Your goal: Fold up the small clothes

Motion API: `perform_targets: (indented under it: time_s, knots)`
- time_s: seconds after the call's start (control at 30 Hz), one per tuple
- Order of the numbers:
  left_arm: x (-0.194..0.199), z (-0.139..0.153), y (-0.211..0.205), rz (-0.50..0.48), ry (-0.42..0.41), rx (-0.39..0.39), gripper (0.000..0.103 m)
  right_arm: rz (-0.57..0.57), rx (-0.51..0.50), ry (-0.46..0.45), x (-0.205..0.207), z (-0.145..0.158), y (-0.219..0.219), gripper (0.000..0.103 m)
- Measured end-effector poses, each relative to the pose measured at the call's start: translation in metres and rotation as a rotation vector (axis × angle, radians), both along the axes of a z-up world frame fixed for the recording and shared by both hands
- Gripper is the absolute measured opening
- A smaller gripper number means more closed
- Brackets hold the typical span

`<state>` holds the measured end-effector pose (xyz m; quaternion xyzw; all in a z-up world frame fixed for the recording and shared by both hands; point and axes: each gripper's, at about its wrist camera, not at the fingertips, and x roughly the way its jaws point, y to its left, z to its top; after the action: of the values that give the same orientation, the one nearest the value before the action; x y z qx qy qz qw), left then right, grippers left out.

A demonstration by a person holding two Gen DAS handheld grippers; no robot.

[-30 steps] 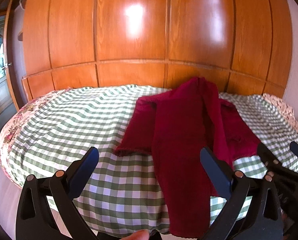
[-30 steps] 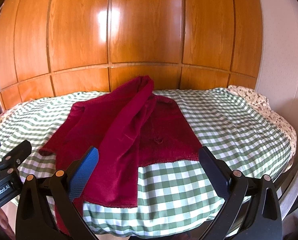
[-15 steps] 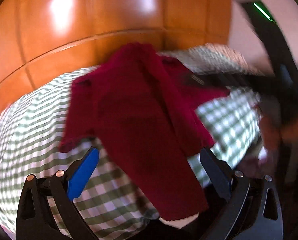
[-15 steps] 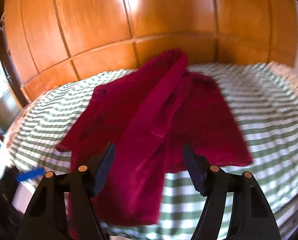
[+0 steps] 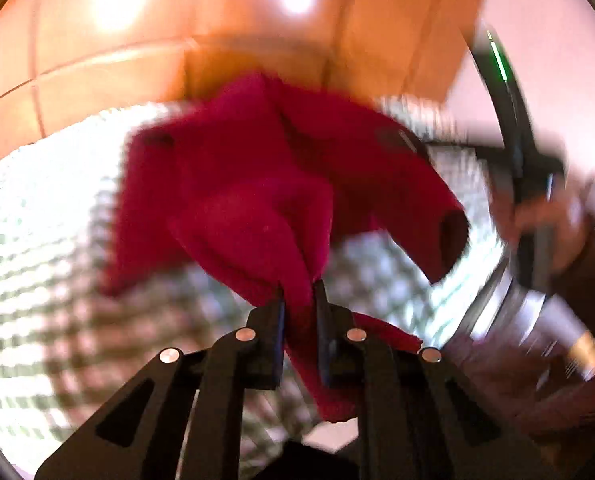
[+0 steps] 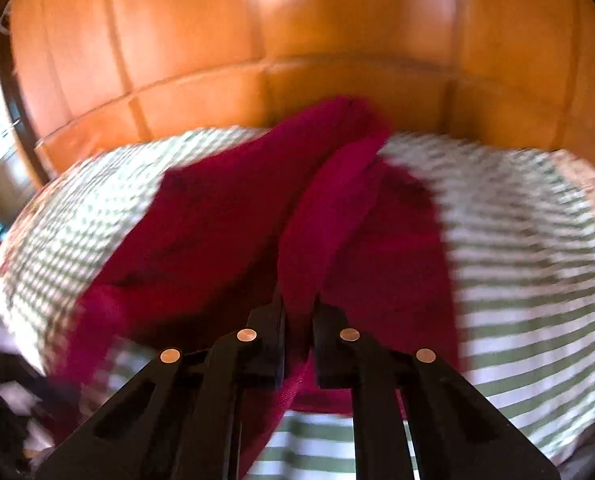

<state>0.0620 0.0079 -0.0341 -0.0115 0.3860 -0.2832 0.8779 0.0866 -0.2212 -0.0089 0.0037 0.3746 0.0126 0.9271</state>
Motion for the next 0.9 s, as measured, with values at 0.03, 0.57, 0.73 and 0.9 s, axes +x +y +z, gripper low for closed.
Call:
perform_targets:
  time_s: [0.03, 0.57, 0.73, 0.9]
  knots:
    - [0.010, 0.018, 0.017, 0.041, -0.026, -0.057, 0.011, -0.043, -0.026, -0.024, 0.000, 0.010, -0.018, 0.009]
    - [0.236, 0.096, 0.217, 0.892, -0.046, -0.010, 0.010, -0.540, -0.489, 0.000, 0.133, 0.024, -0.200, 0.009]
    - [0.271, 0.072, 0.248, 1.077, 0.039, 0.080, 0.015, -0.628, -0.544, 0.018, 0.164, 0.019, -0.222, 0.012]
    - [0.253, 0.046, 0.252, 1.044, 0.043, 0.038, 0.065, -0.642, -0.424, -0.058, 0.141, 0.025, -0.233, 0.081]
